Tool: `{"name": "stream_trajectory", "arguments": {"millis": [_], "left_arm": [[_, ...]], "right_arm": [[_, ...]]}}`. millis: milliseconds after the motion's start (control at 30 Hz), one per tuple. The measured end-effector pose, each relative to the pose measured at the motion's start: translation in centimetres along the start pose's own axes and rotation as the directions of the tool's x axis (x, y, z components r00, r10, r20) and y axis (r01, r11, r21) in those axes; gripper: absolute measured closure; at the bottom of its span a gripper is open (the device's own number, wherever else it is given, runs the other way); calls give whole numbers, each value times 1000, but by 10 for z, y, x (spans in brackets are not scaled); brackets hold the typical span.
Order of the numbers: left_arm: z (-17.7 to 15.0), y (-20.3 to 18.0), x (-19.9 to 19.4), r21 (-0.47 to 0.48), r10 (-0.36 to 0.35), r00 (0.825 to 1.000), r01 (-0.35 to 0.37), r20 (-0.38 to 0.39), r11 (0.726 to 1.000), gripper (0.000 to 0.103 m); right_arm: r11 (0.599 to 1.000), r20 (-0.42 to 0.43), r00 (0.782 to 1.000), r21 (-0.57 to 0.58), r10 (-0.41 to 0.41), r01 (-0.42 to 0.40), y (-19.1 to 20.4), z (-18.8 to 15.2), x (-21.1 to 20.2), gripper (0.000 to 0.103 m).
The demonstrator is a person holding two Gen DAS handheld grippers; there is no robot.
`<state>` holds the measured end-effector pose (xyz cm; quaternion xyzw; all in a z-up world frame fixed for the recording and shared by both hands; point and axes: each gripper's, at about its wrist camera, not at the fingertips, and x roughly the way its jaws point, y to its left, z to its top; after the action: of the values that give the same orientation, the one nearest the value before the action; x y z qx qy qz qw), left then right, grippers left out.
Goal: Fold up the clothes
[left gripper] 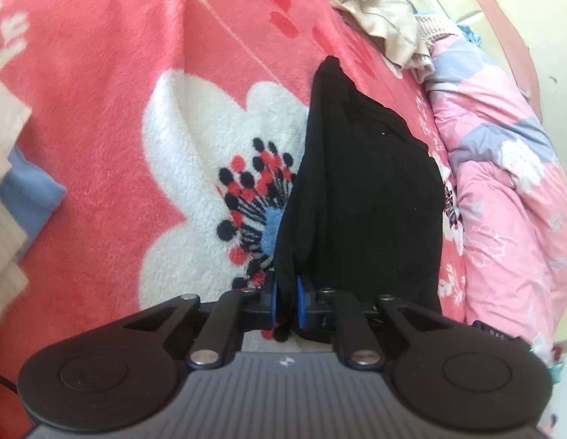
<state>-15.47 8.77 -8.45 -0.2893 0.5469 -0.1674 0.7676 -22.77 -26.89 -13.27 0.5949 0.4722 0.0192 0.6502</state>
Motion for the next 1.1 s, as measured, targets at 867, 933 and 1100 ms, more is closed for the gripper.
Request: {"name": "stream_trajectory", "arguments": {"millis": [867, 933, 1100], "left_arm": [[-36, 13, -7, 99, -14, 999, 19, -50, 995, 93], [-34, 13, -6, 121, -11, 998, 18, -59, 992, 92], [-36, 16, -6, 103, -14, 998, 21, -65, 994, 89]], "right_arm": [[933, -13, 989, -334, -145, 132, 8, 22, -69, 83], [915, 25, 991, -382, -131, 131, 14, 23, -79, 79], [907, 12, 993, -406, -121, 116, 18, 31, -73, 77]]}}
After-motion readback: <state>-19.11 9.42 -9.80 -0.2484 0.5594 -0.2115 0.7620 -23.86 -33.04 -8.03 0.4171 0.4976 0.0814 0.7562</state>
